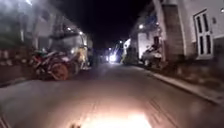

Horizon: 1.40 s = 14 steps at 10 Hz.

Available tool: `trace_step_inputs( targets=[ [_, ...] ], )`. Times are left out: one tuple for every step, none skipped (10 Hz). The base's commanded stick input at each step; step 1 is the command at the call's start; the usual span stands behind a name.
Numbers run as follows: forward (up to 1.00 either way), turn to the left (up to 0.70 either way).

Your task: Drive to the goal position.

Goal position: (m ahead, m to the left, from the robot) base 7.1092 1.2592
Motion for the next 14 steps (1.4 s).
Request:
trace_step_inputs(
  targets=[
    [1.0,0.0],
    [1.0,0.0],
    [1.0,0.0],
    [1.0,0.0],
    [1.0,0.0],
    [1.0,0.0],
    [1.0,0.0],
    [1.0,0.0],
    [1.0,0.0],
    [1.0,0.0],
    [1.0,0.0],
    [1.0,0.16],
    [1.0,0.27],
    [1.0,0.27]
  ],
)
